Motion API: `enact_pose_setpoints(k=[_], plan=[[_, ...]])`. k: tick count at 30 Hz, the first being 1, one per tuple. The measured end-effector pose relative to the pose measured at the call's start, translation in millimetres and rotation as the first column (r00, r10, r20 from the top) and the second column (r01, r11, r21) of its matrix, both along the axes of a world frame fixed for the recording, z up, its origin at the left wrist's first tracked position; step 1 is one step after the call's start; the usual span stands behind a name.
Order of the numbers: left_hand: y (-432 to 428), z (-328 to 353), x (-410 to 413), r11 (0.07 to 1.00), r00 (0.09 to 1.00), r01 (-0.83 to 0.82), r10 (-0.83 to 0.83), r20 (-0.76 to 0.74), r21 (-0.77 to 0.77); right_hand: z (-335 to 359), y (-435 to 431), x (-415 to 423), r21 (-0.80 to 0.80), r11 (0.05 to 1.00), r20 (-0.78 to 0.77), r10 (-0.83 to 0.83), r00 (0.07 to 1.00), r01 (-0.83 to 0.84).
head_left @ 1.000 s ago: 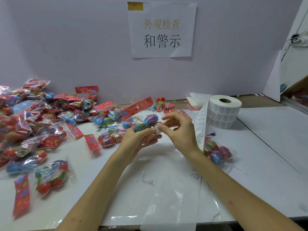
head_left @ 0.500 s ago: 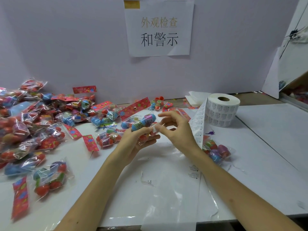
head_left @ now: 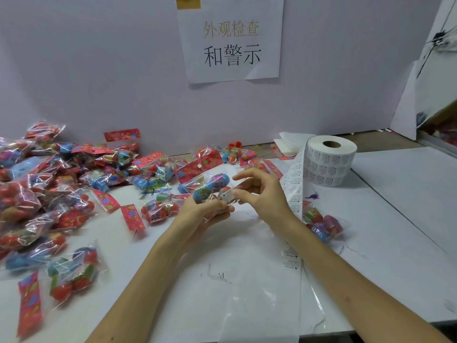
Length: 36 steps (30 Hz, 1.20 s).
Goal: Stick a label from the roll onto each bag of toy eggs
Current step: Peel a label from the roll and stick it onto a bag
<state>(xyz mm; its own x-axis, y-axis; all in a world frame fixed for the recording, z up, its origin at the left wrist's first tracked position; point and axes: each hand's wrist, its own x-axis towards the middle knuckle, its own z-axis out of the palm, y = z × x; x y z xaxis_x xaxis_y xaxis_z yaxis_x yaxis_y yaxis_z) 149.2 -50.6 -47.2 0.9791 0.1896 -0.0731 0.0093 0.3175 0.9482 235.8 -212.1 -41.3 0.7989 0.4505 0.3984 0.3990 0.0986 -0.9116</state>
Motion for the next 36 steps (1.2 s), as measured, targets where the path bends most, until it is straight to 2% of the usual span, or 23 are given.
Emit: enact_pose_setpoints(k=[7, 9, 18, 27, 30, 34, 36], plan=[[-5, 3, -5, 0.995, 0.997, 0.071, -0.072, 0.023, 0.068, -4, 5, 0, -0.099, 0.995, -0.101, 0.001, 0.995, -0.011], [-8, 3, -5, 0.997, 0.999, 0.050, -0.050, -0.005, 0.067, -3, 4, 1, -0.109, 0.993, -0.114, 0.026, 0.993, -0.039], [-11, 6, -1, 0.989, 0.999, 0.029, -0.033, 0.024, 0.143, -3, -3, 9, 0.006, 0.996, -0.233, 0.083, 0.969, -0.084], [-11, 3, 5, 0.987, 0.999, -0.041, 0.043, -0.006, 0.158, 0, -8, 11, 0.022, 0.984, -0.337, 0.171, 0.926, -0.174], [-9, 2, 5, 0.988, 0.999, -0.044, 0.045, -0.003, 0.147, 0, -7, 11, 0.009, 0.981, -0.337, 0.186, 0.923, -0.194], [-7, 4, 4, 0.989, 0.997, -0.079, 0.080, 0.001, 0.128, -1, -4, 7, -0.114, 0.979, -0.249, 0.136, 0.959, -0.169], [-6, 3, 3, 0.985, 0.996, -0.095, 0.094, 0.009, 0.145, -2, -3, 5, -0.126, 0.978, -0.229, 0.136, 0.964, -0.168]])
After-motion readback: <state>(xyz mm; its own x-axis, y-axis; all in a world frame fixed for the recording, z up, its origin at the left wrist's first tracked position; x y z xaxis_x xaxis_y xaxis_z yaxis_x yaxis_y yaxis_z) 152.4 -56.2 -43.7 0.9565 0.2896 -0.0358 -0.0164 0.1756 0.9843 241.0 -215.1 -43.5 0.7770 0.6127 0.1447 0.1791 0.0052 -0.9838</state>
